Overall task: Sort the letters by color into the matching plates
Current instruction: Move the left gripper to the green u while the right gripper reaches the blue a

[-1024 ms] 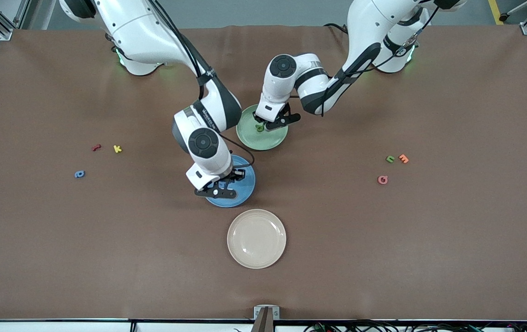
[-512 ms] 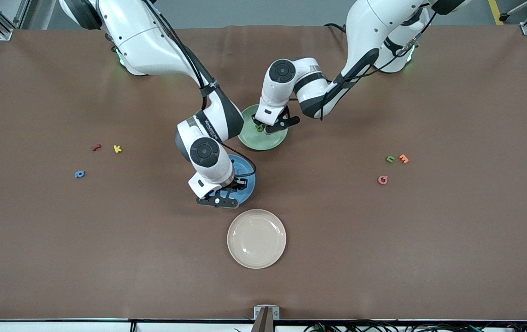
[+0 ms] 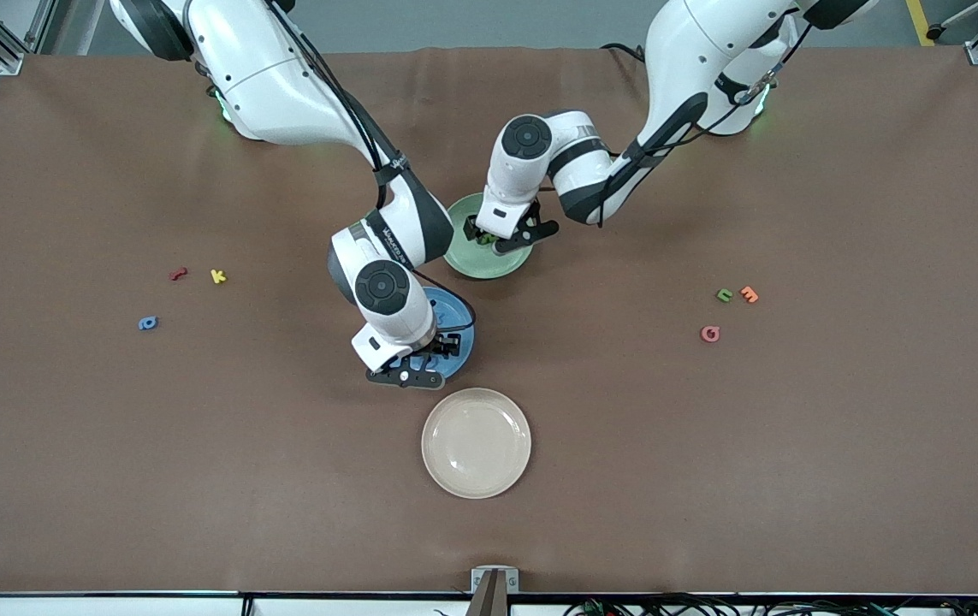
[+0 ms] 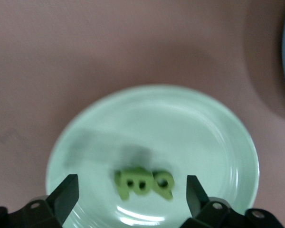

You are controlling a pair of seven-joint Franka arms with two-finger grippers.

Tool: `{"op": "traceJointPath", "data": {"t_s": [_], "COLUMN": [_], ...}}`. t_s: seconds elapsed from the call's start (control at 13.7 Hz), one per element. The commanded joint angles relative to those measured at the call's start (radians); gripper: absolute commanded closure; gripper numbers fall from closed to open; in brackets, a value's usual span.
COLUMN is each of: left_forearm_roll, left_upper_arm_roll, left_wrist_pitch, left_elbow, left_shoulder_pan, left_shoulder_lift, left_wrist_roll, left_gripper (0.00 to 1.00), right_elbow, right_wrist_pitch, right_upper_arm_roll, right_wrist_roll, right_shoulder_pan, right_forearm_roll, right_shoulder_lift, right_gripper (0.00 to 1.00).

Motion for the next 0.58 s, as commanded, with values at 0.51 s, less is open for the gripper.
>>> {"op": "traceJointPath", "data": {"t_s": [0.51], "left_forearm_roll": [0.021], "left_upper_arm_roll": [-0.010], "left_wrist_pitch": [-0.285], "left_elbow": [-0.062], "left_shoulder_pan": [0.279], "left_shoulder_lift": [-0.260], "left_wrist_roll": [0.221], "left_gripper": [0.02], "right_elbow": [-0.166], "right_wrist_pitch": [-0.330], "right_upper_arm_roll": [-0.006], "right_wrist_roll": [-0.390], "right_shoulder_pan": [-0.288], "right_forearm_roll": [-0.038], "right_shoulder_lift": [-0.331], "right_gripper": [0.00]}}
